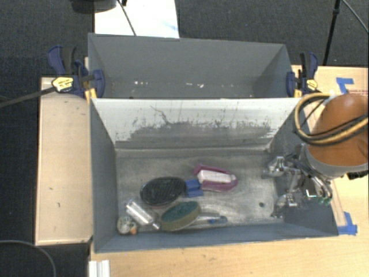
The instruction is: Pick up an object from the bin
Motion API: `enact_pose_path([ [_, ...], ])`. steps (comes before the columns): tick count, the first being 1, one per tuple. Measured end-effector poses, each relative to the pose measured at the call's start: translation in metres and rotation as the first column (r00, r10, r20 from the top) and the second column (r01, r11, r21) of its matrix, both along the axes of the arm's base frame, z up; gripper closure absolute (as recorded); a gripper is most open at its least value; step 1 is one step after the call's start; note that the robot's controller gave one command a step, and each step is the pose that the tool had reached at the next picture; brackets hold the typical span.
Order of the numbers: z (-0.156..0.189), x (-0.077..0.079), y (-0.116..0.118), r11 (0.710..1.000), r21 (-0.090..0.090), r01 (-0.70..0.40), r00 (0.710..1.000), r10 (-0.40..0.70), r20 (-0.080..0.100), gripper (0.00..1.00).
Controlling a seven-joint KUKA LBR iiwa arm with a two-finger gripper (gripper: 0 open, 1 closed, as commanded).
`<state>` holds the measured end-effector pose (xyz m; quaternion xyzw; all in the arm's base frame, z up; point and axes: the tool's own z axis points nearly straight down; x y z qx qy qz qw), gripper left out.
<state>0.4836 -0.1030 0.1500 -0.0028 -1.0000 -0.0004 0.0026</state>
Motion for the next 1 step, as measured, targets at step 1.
enact_pose_path([
  [1, -0.0779, 0.0035, 0.0675, 0.983, -0.004, -0.184, 0.983, 0.184, 0.016, 0.00],
])
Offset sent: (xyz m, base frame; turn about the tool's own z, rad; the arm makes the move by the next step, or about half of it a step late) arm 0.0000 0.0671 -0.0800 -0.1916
